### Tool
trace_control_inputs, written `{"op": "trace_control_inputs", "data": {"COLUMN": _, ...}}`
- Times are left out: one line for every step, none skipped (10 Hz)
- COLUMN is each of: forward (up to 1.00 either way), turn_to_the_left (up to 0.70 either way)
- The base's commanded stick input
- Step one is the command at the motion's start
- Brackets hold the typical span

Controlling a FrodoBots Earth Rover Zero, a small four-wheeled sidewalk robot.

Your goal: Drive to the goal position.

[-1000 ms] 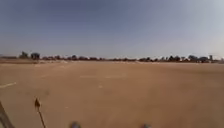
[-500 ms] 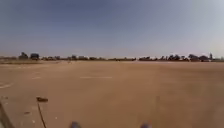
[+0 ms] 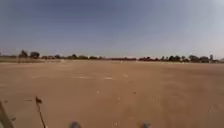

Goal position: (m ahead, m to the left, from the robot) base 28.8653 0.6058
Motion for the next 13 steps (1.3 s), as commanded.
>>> {"op": "trace_control_inputs", "data": {"forward": 0.5, "turn_to_the_left": 0.0}}
{"op": "trace_control_inputs", "data": {"forward": 0.5, "turn_to_the_left": 0.0}}
{"op": "trace_control_inputs", "data": {"forward": 0.5, "turn_to_the_left": 0.0}}
{"op": "trace_control_inputs", "data": {"forward": 0.5, "turn_to_the_left": 0.0}}
{"op": "trace_control_inputs", "data": {"forward": 0.5, "turn_to_the_left": 0.0}}
{"op": "trace_control_inputs", "data": {"forward": 0.5, "turn_to_the_left": 0.0}}
{"op": "trace_control_inputs", "data": {"forward": 0.5, "turn_to_the_left": 0.0}}
{"op": "trace_control_inputs", "data": {"forward": 0.5, "turn_to_the_left": 0.0}}
{"op": "trace_control_inputs", "data": {"forward": 0.5, "turn_to_the_left": 0.0}}
{"op": "trace_control_inputs", "data": {"forward": 0.5, "turn_to_the_left": 0.0}}
{"op": "trace_control_inputs", "data": {"forward": 0.5, "turn_to_the_left": 0.0}}
{"op": "trace_control_inputs", "data": {"forward": 0.5, "turn_to_the_left": 0.0}}
{"op": "trace_control_inputs", "data": {"forward": 0.5, "turn_to_the_left": 0.0}}
